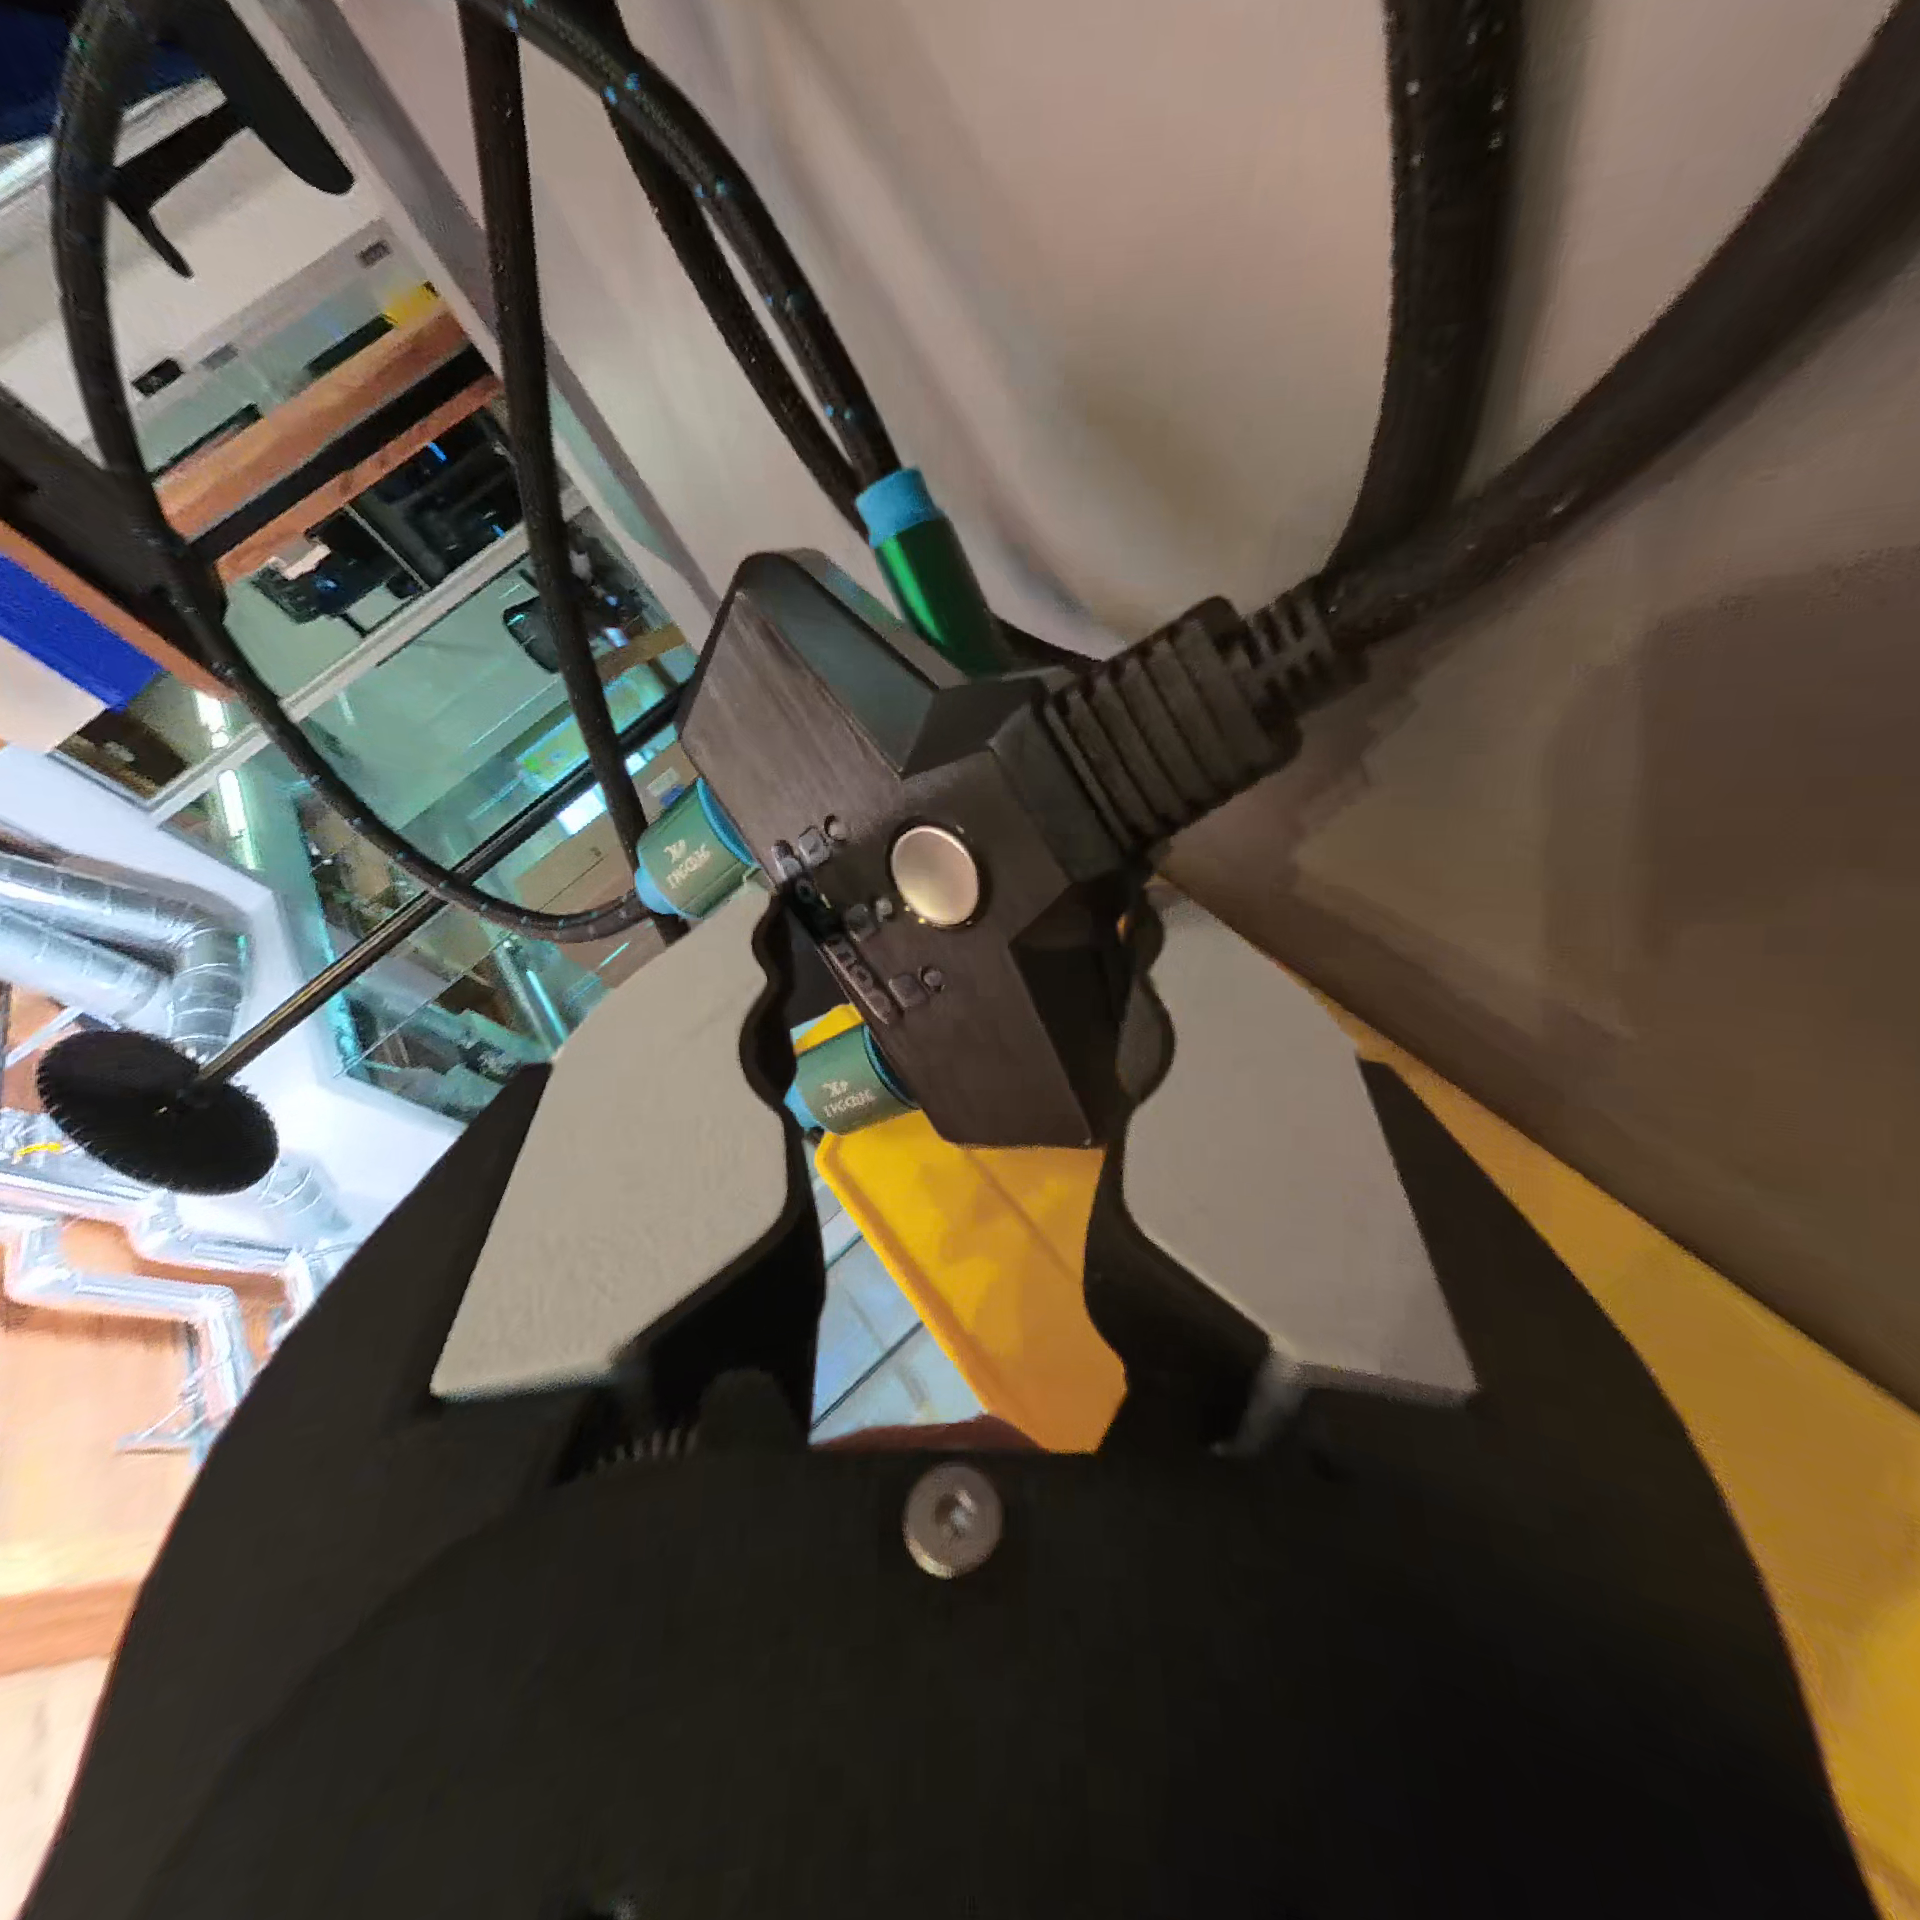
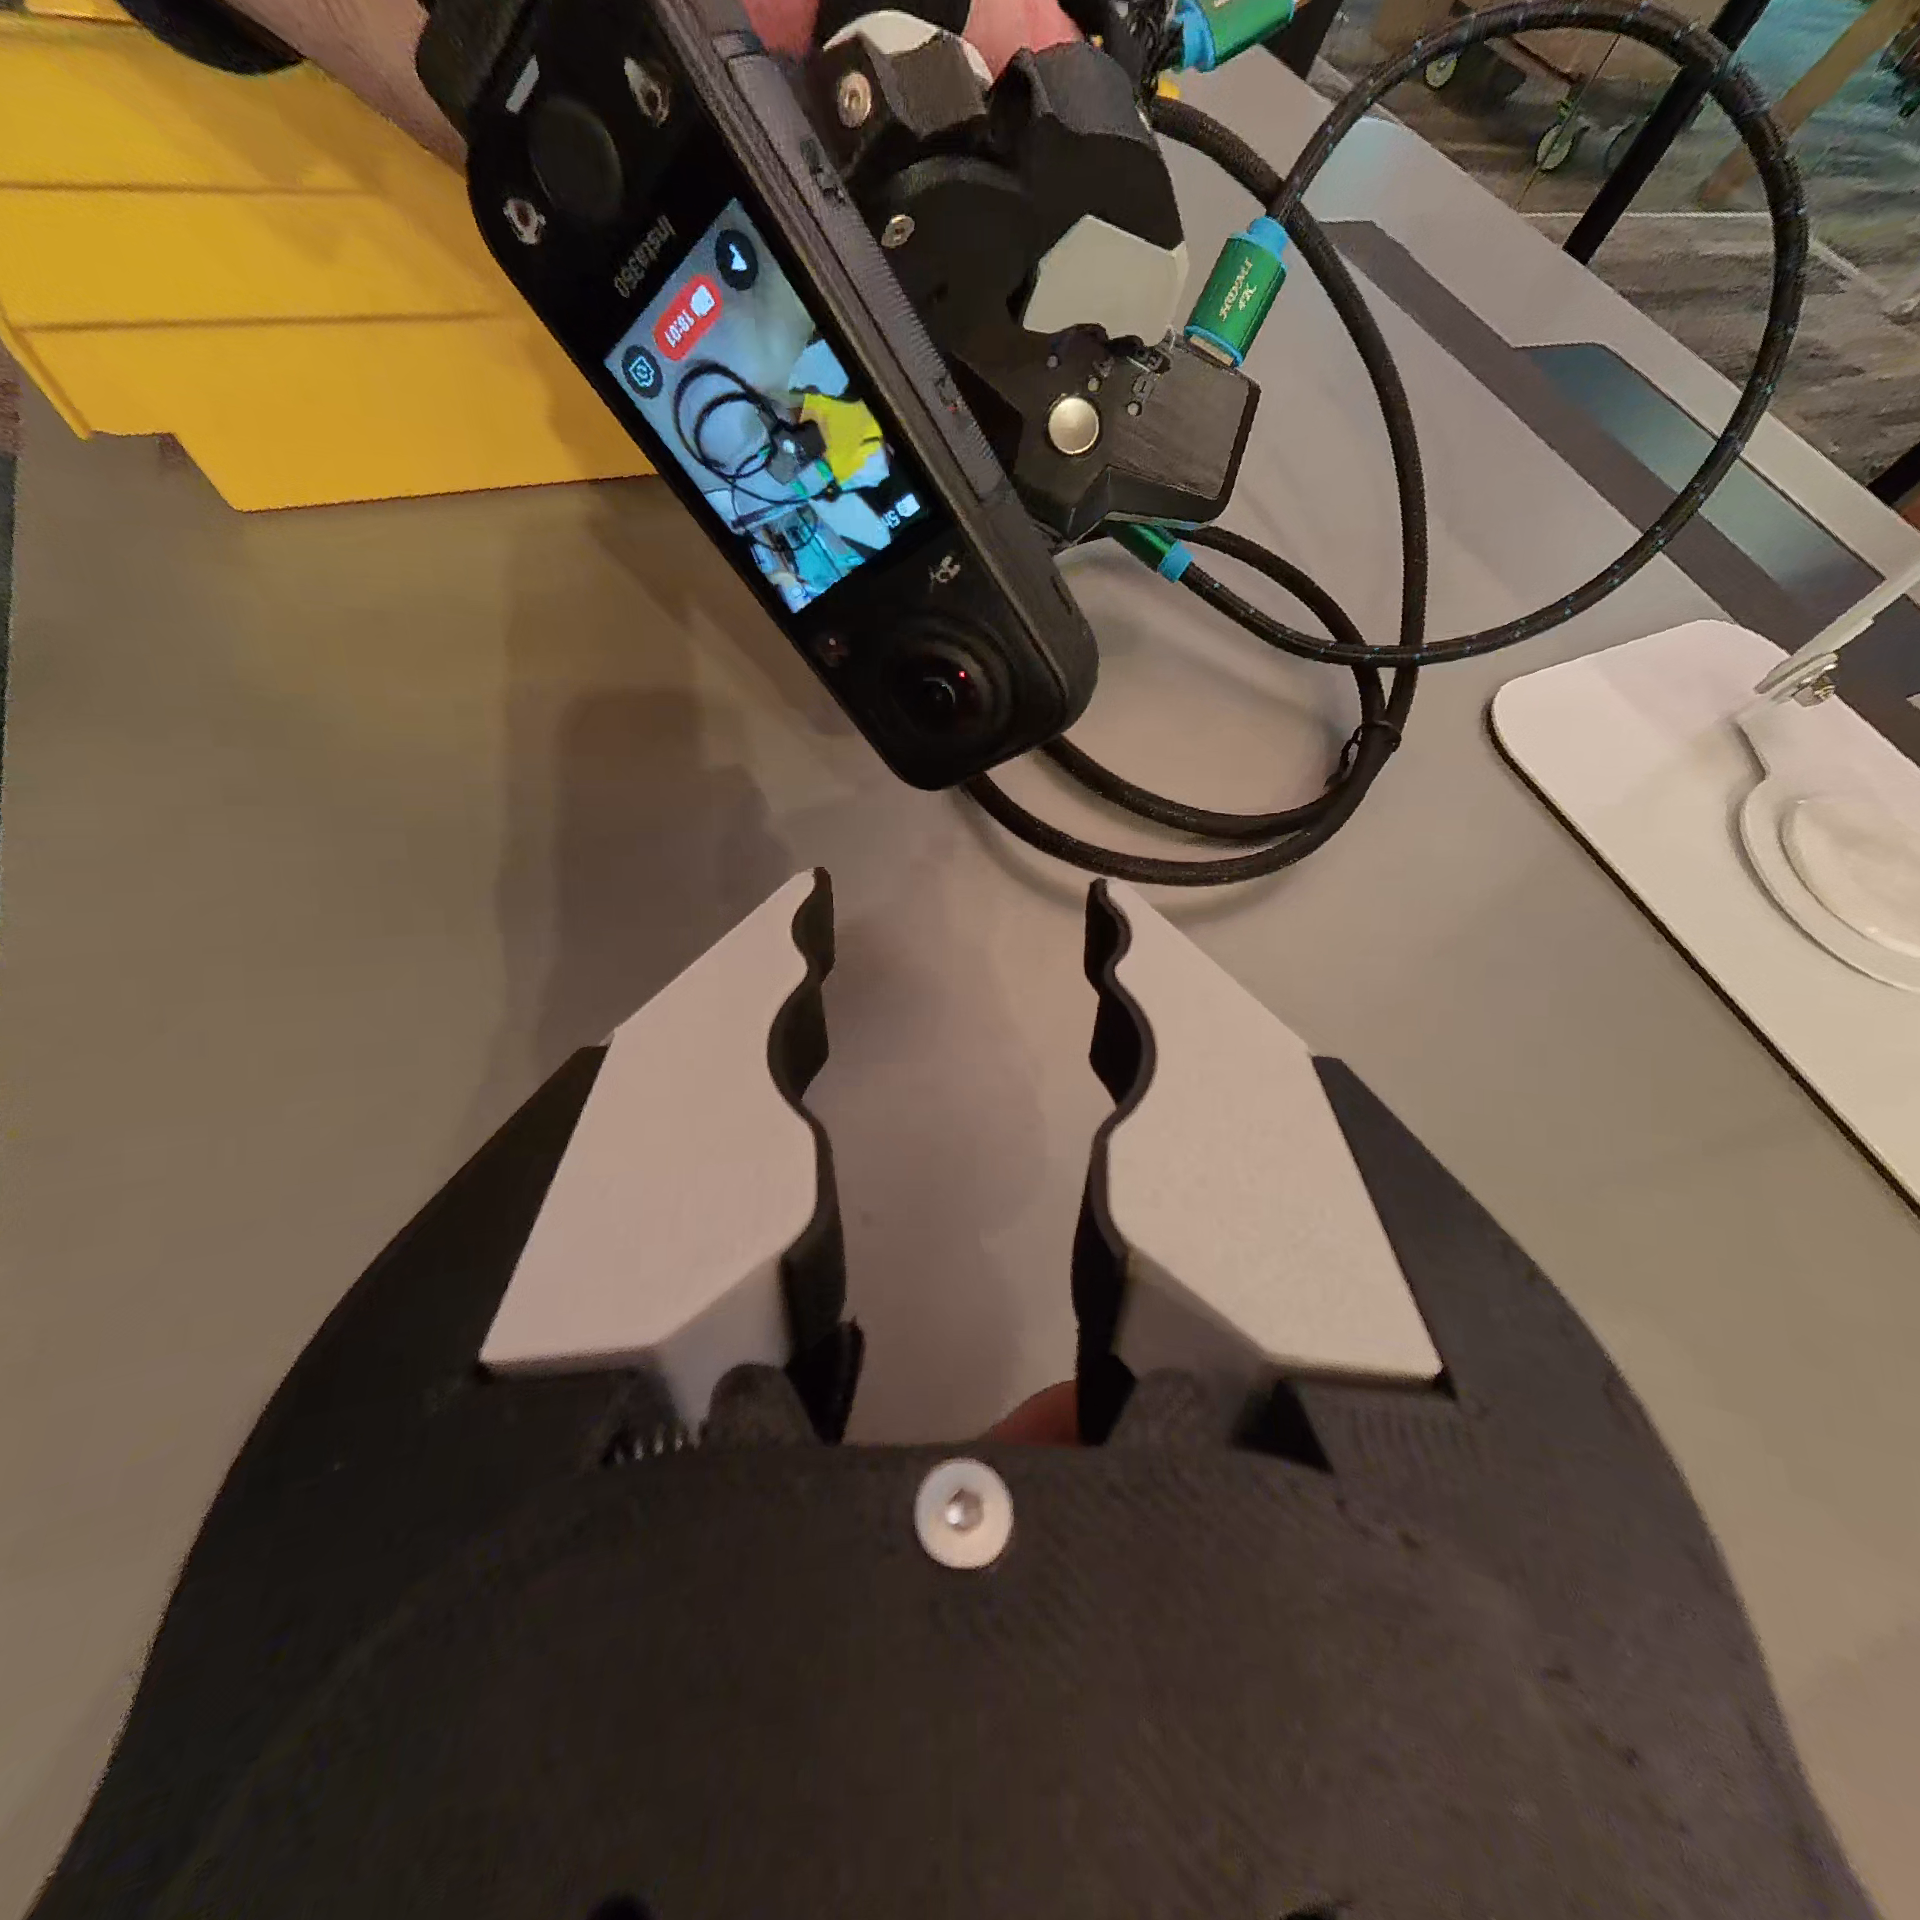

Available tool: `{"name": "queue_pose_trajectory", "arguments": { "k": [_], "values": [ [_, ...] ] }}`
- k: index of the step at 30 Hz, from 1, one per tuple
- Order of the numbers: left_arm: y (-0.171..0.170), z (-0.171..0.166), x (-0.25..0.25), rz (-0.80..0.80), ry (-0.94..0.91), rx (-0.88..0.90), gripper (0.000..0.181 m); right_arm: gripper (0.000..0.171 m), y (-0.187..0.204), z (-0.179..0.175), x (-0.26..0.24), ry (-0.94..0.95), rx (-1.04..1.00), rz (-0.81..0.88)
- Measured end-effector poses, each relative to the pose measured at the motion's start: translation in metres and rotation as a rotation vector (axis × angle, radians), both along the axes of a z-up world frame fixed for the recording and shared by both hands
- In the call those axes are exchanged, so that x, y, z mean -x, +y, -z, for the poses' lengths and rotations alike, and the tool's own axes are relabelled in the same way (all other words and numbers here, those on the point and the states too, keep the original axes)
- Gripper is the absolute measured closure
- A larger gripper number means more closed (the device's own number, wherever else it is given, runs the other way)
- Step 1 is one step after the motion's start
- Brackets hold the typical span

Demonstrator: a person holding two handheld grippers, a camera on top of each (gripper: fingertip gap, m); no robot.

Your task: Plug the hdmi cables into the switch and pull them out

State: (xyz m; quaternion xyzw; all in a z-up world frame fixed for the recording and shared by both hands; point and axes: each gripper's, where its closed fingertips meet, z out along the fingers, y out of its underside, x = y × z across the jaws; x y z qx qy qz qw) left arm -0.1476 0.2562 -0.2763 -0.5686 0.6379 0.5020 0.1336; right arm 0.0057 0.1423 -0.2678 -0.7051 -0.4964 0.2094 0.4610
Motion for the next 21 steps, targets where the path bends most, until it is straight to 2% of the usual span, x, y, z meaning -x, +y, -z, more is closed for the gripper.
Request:
{"name": "queue_pose_trajectory", "arguments": {
  "k": [7, 10, 17, 21],
  "values": [
    [0.005, -0.021, -0.009, 0.082, -0.108, -0.054, 0.141, 0.126, 0.011, -0.012, -0.008, 0.046, -0.022, 0.038],
    [0.008, -0.043, -0.019, 0.16, -0.134, -0.117, 0.16, 0.127, 0.017, -0.02, -0.013, 0.065, -0.037, 0.058],
    [0.008, -0.063, -0.027, 0.235, -0.202, -0.142, 0.161, 0.129, 0.019, -0.043, -0.024, 0.11, -0.091, 0.094],
    [0.0, -0.079, -0.038, 0.328, -0.264, -0.166, 0.161, 0.131, 0.02, -0.074, -0.036, 0.17, -0.17, 0.134]
  ]
}}
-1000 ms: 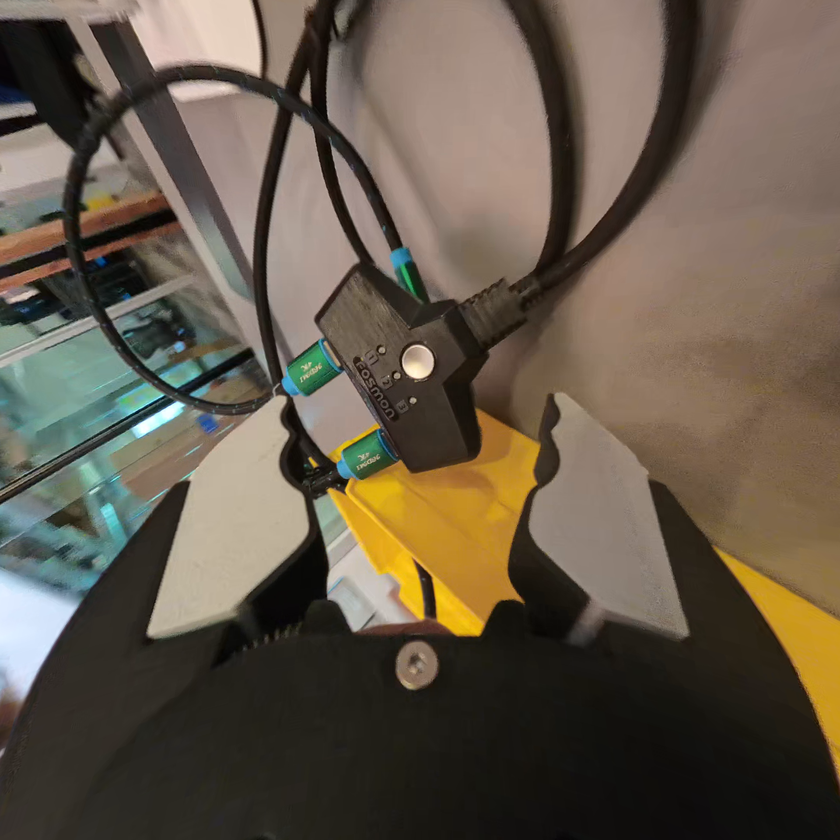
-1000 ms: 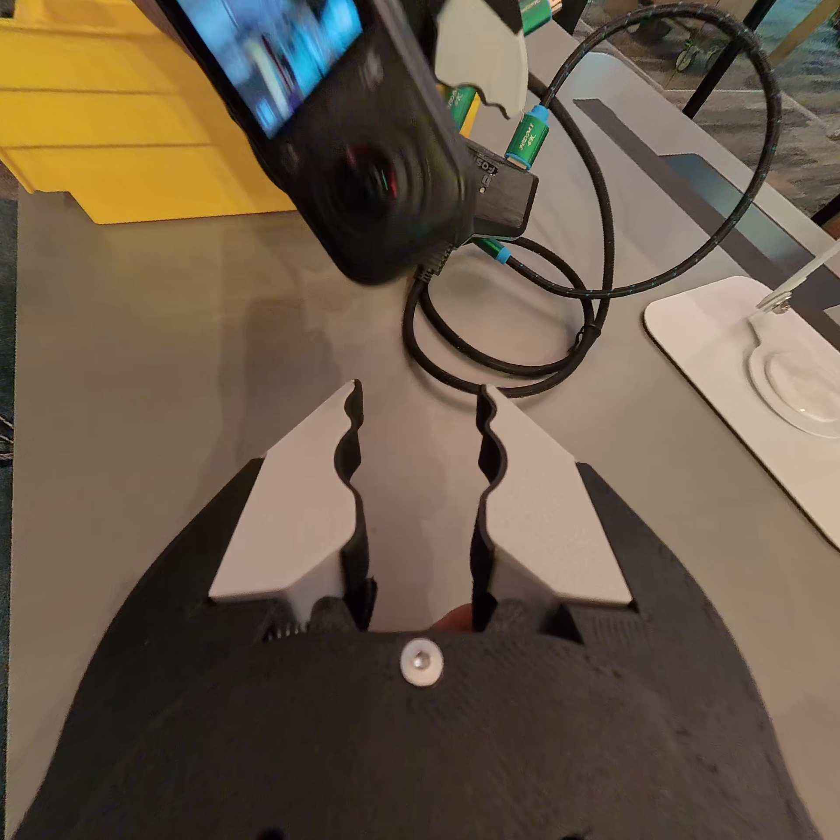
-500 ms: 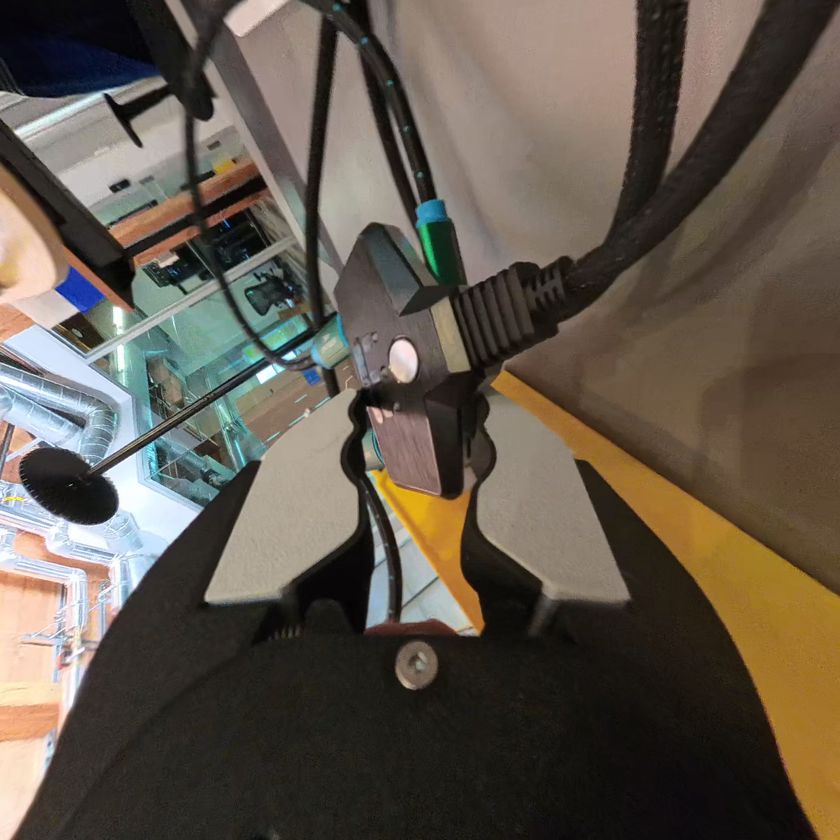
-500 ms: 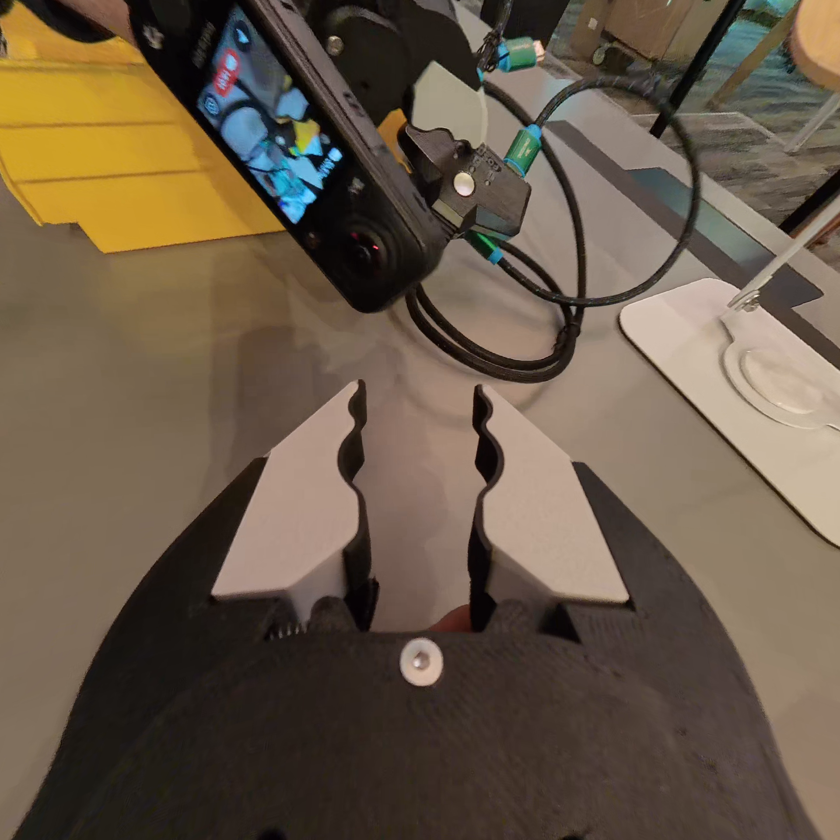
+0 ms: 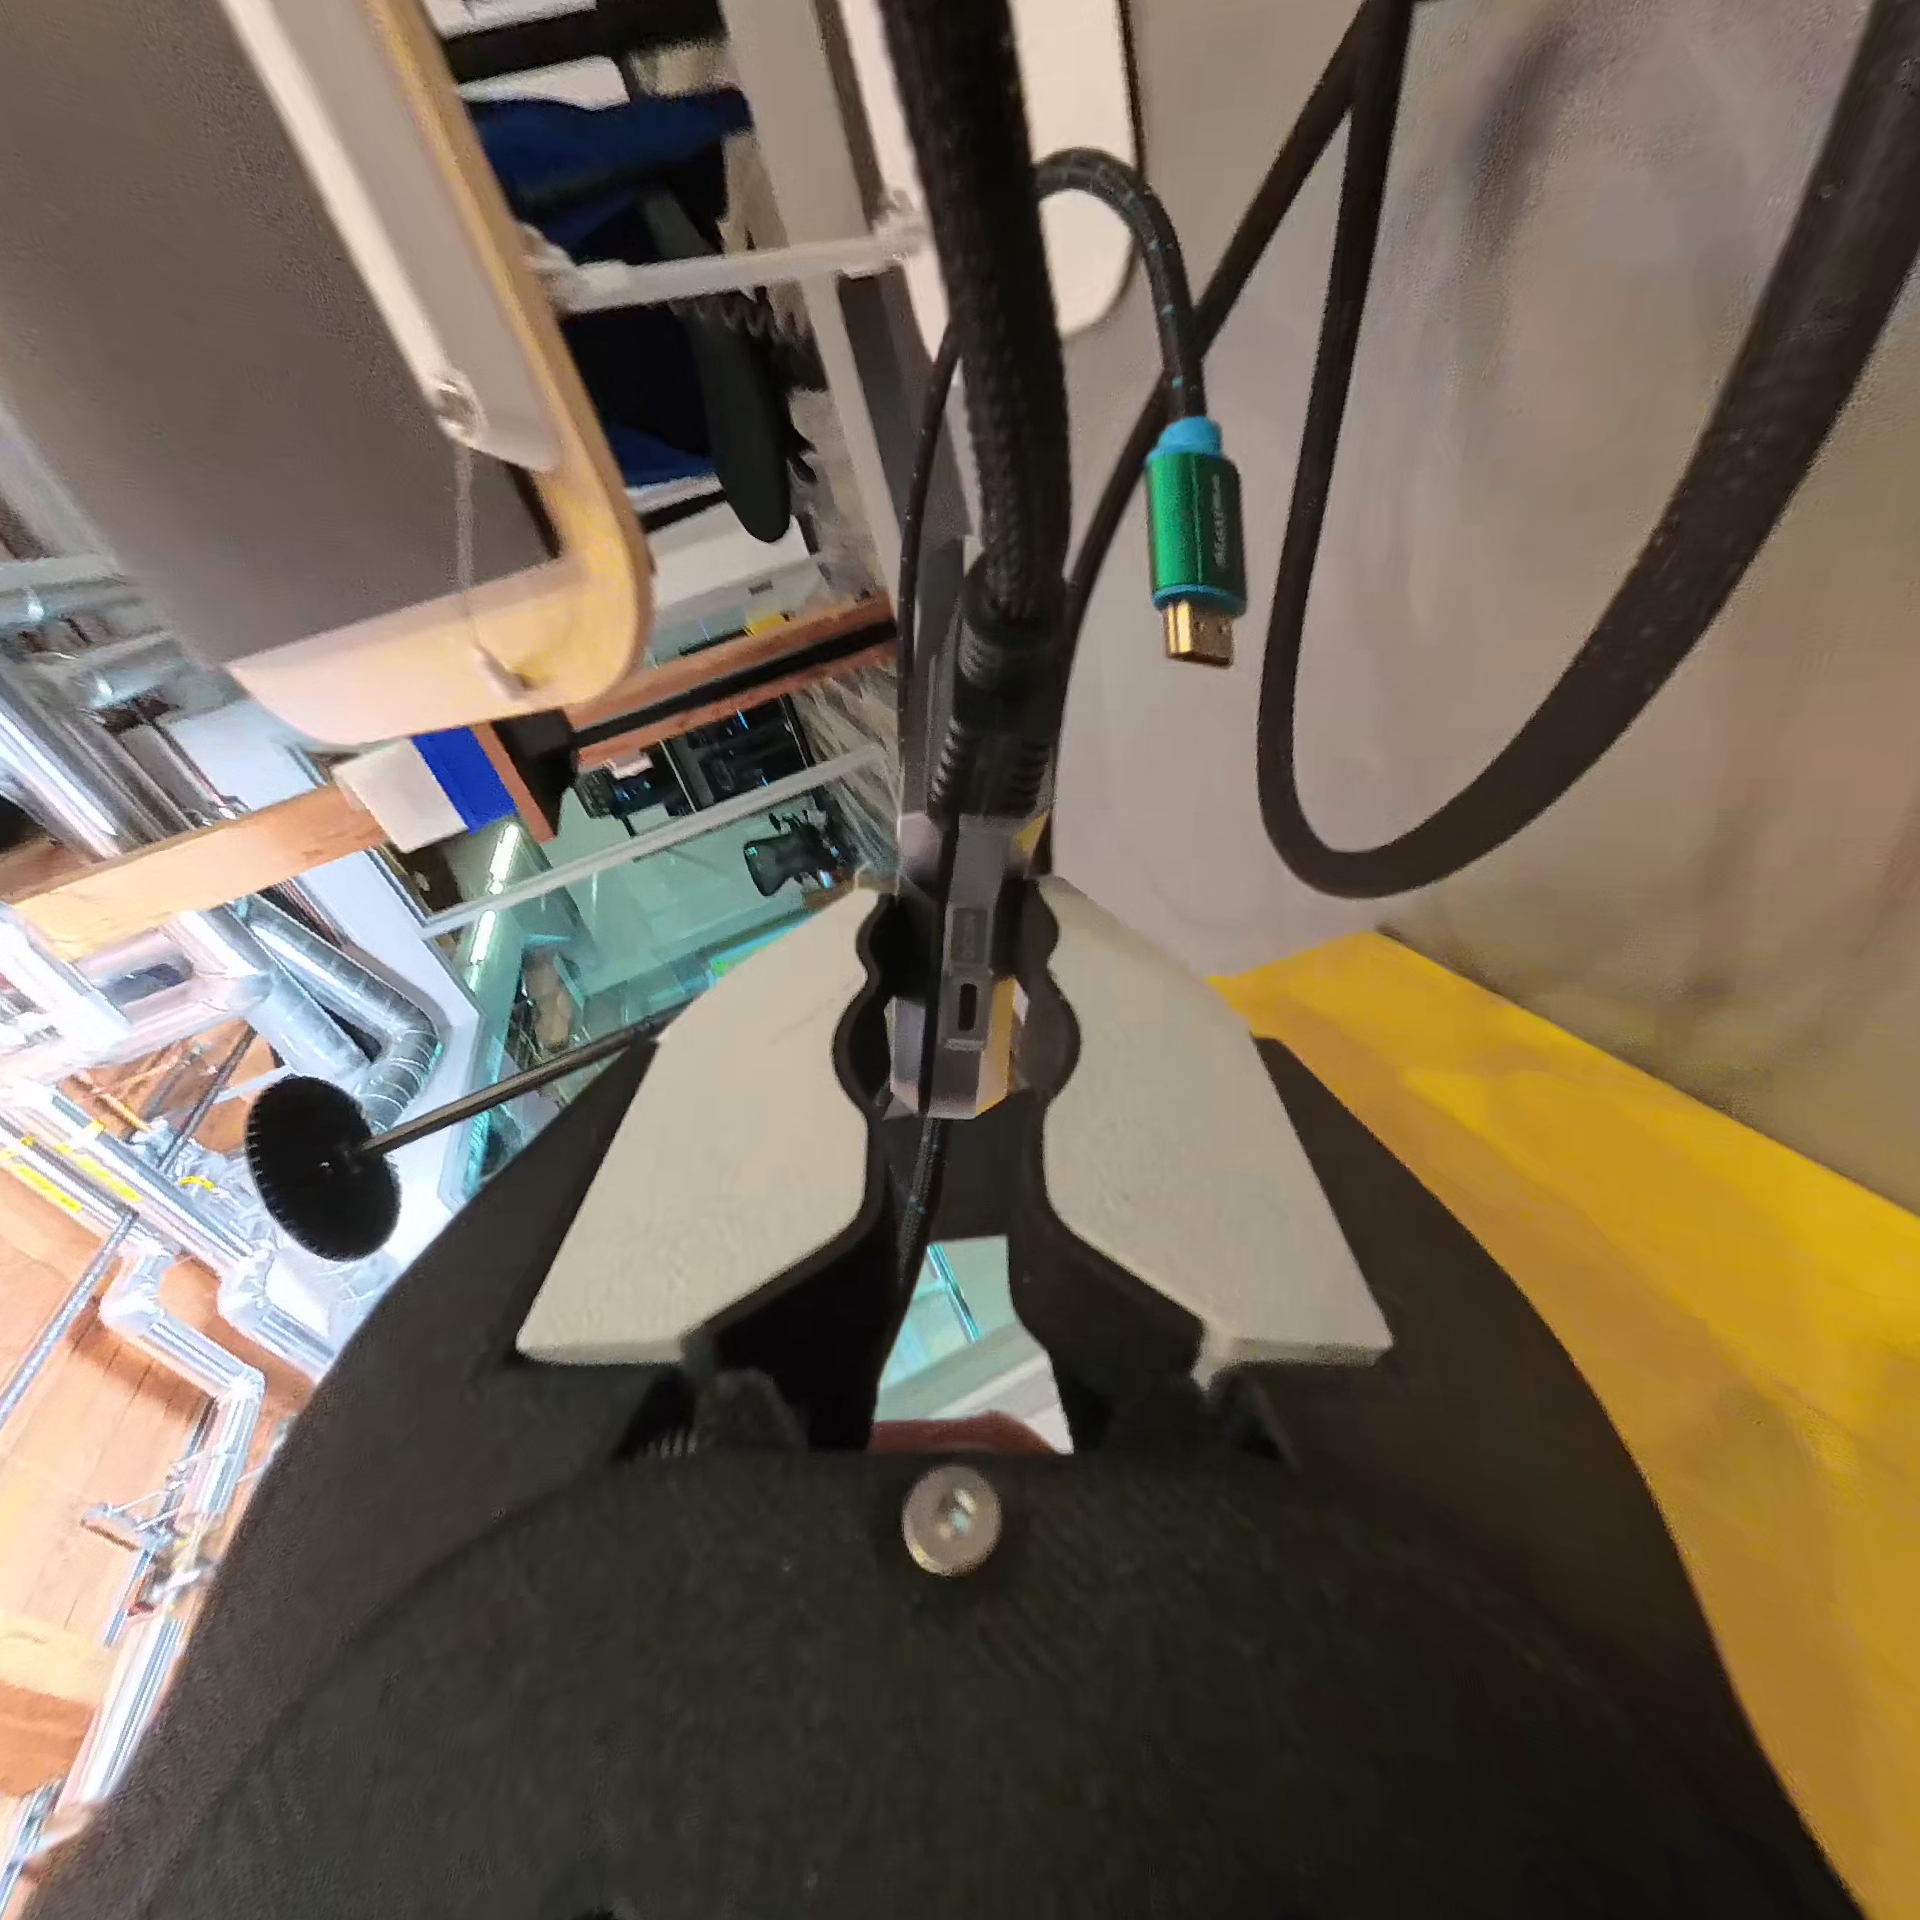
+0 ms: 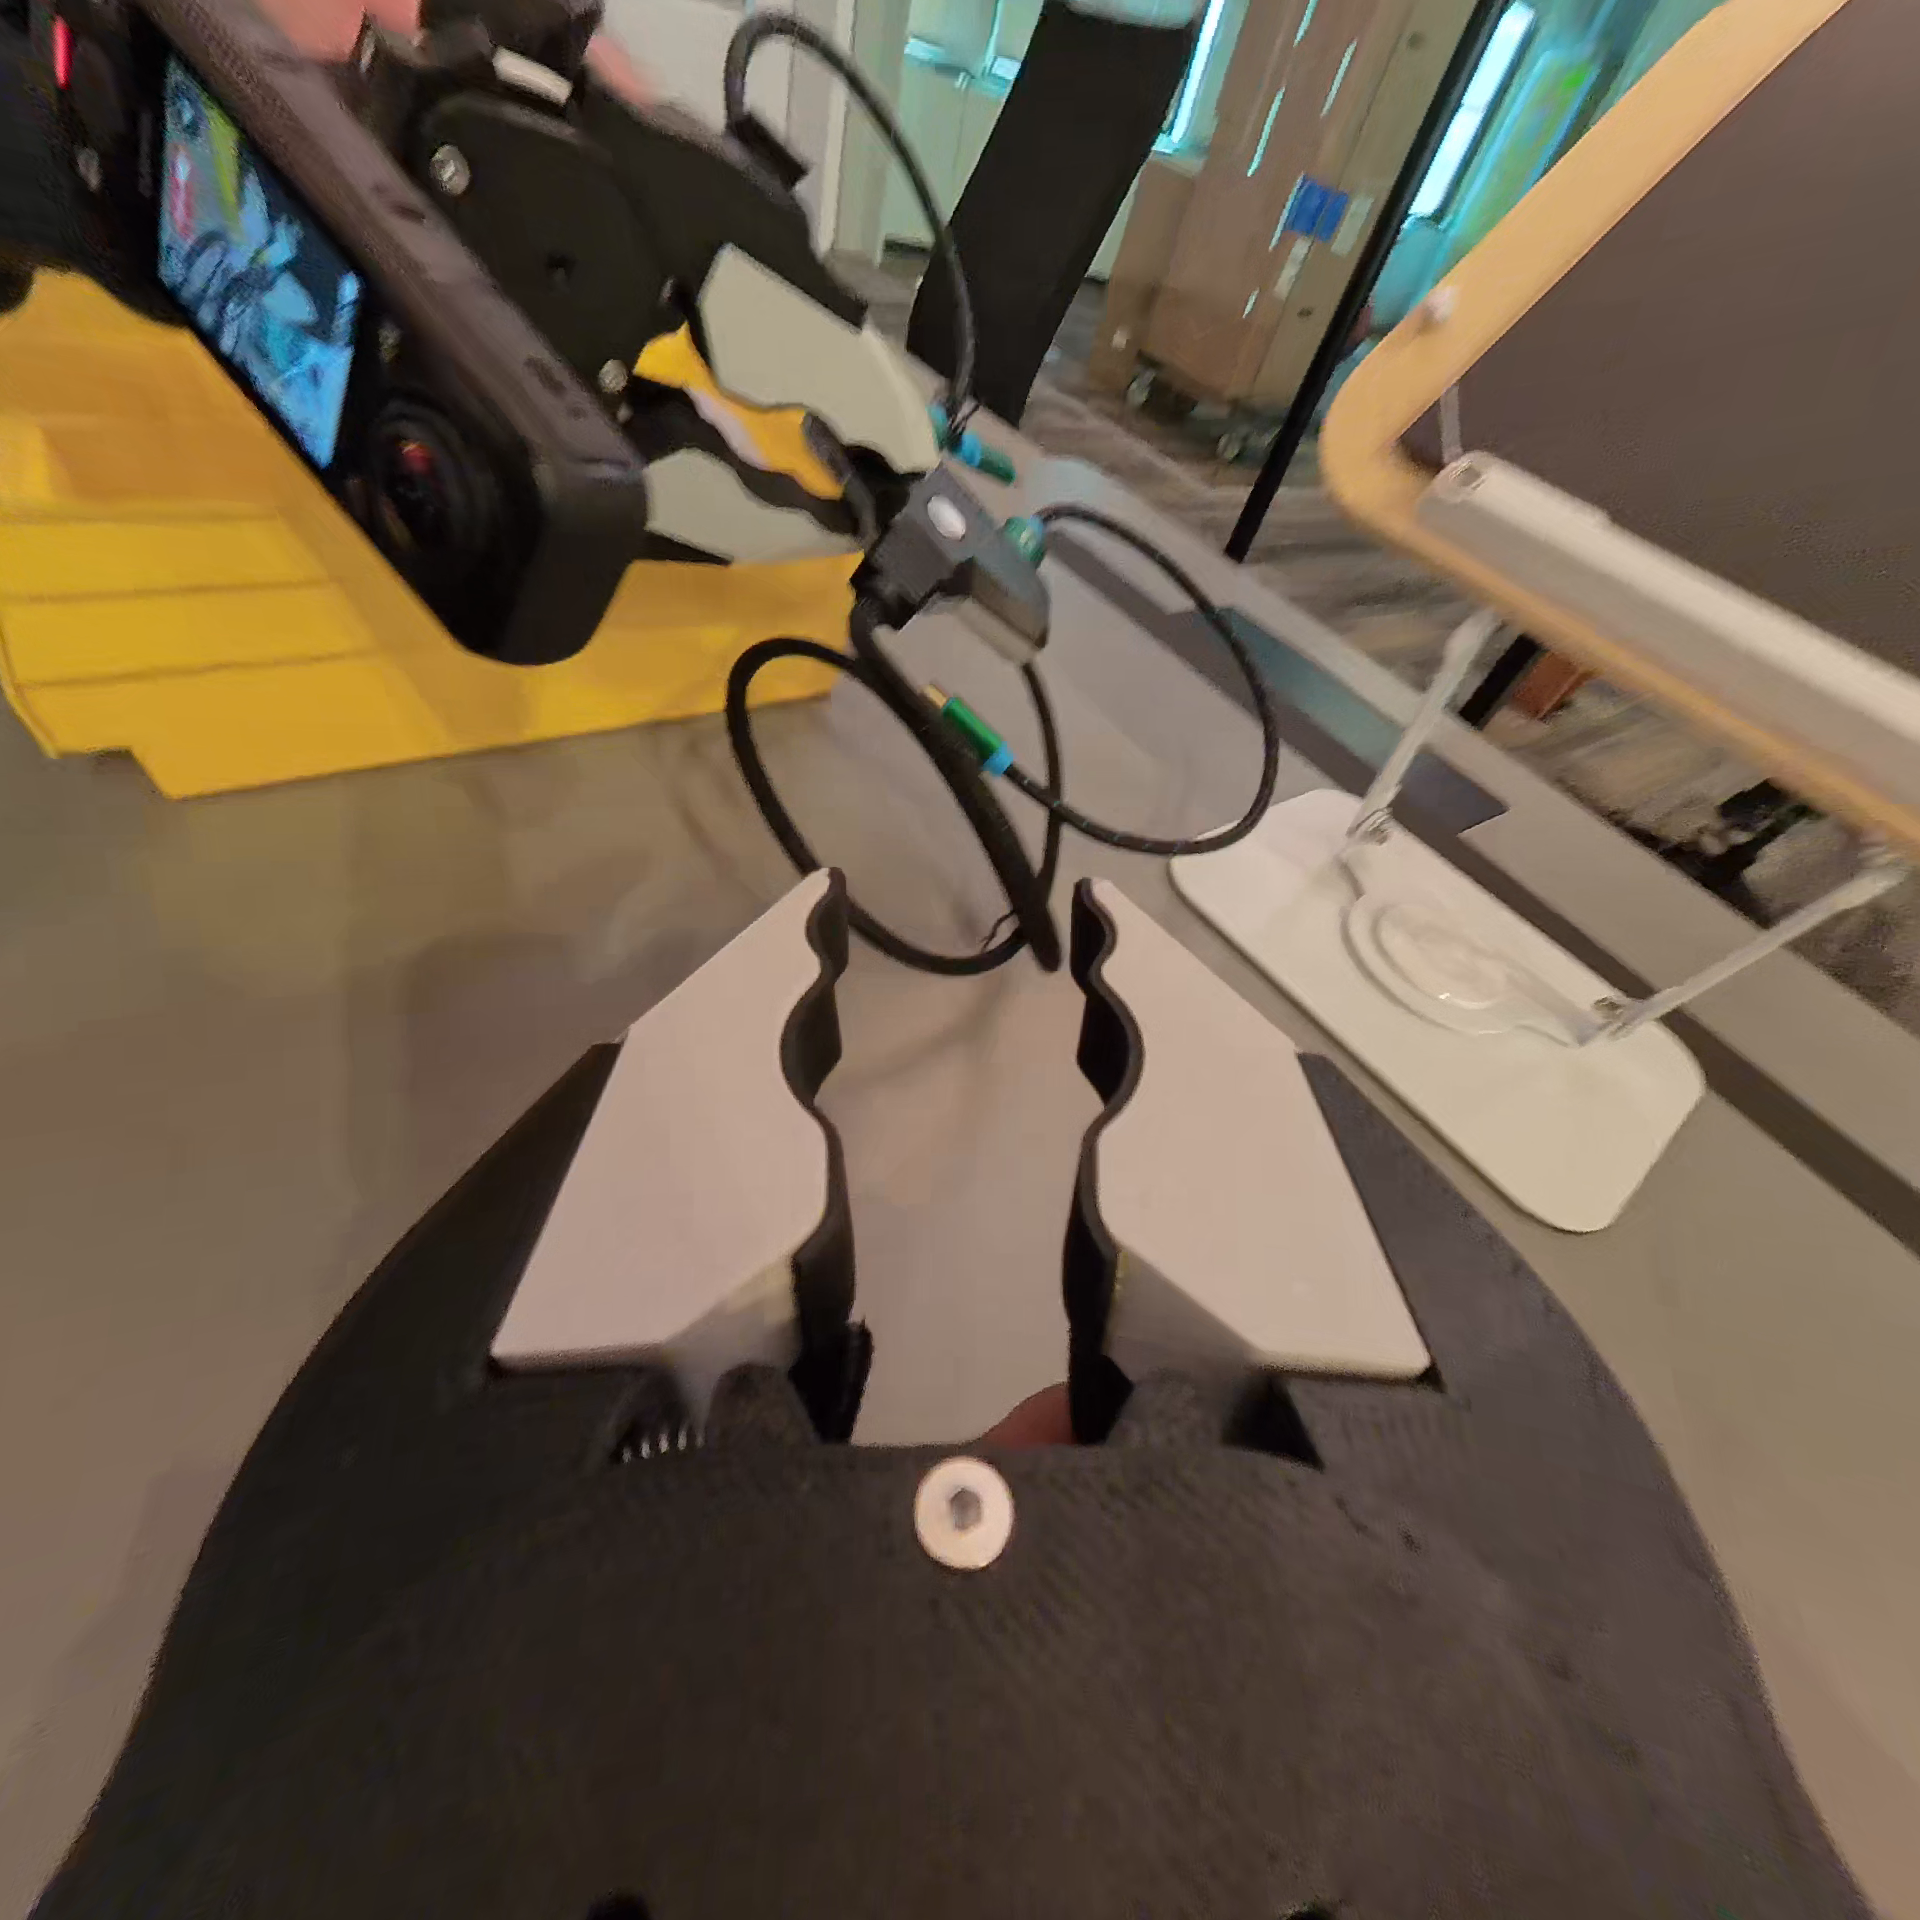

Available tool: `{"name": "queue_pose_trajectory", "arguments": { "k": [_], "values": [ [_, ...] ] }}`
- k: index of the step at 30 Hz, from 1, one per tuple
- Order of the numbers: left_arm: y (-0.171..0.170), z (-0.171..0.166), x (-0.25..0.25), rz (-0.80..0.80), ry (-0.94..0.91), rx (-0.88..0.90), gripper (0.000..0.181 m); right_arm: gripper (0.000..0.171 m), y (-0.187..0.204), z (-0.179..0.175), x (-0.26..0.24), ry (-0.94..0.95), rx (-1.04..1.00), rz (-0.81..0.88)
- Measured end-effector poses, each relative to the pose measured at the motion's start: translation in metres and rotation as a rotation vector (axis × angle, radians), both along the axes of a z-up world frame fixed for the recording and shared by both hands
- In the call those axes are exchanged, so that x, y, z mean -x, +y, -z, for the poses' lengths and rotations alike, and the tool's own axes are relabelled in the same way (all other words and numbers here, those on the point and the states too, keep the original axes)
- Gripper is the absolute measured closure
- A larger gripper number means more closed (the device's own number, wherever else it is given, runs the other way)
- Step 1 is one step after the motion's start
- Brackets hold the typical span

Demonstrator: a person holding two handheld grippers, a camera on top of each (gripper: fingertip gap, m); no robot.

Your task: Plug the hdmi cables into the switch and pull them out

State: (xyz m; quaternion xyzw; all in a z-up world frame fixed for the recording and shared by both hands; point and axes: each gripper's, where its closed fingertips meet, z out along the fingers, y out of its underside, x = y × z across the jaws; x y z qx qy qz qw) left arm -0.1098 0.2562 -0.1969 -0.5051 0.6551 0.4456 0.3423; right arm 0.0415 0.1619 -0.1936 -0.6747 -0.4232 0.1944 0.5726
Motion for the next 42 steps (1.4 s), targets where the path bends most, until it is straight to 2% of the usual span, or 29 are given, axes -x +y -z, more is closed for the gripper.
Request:
{"name": "queue_pose_trajectory", "arguments": {
  "k": [7, 11, 18, 25, 33, 34, 35, 37, 40, 42],
  "values": [
    [-0.011, -0.054, -0.035, 0.205, -0.019, -0.103, 0.161, 0.132, 0.005, -0.065, -0.033, 0.105, -0.142, 0.094],
    [-0.024, -0.067, -0.06, 0.317, 0.01, -0.099, 0.16, 0.131, 0.014, -0.082, -0.05, 0.09, -0.182, 0.148],
    [-0.055, -0.052, -0.08, 0.401, 0.005, -0.004, 0.161, 0.13, 0.022, -0.062, -0.048, -0.056, -0.177, 0.127],
    [-0.076, -0.035, -0.084, 0.418, -0.08, 0.072, 0.161, 0.132, 0.016, -0.028, -0.022, -0.17, -0.182, 0.015],
    [-0.091, -0.019, -0.094, 0.481, -0.111, 0.143, 0.16, 0.122, 0.015, -0.003, 0.035, -0.423, -0.493, -0.176],
    [-0.095, -0.02, -0.095, 0.495, -0.119, 0.148, 0.16, 0.126, 0.012, 0.0, 0.045, -0.446, -0.548, -0.213],
    [-0.098, -0.021, -0.097, 0.506, -0.13, 0.16, 0.16, 0.139, 0.009, -0.002, 0.053, -0.449, -0.612, -0.231],
    [-0.099, -0.019, -0.093, 0.489, -0.132, 0.194, 0.161, 0.147, 0.008, -0.004, 0.062, -0.467, -0.682, -0.227],
    [-0.096, -0.019, -0.086, 0.434, -0.229, 0.231, 0.161, 0.154, 0.01, -0.008, 0.065, -0.395, -0.636, -0.211],
    [-0.093, -0.027, -0.077, 0.387, -0.253, 0.185, 0.155, 0.152, 0.014, -0.015, 0.063, -0.356, -0.62, -0.157]
  ]
}}
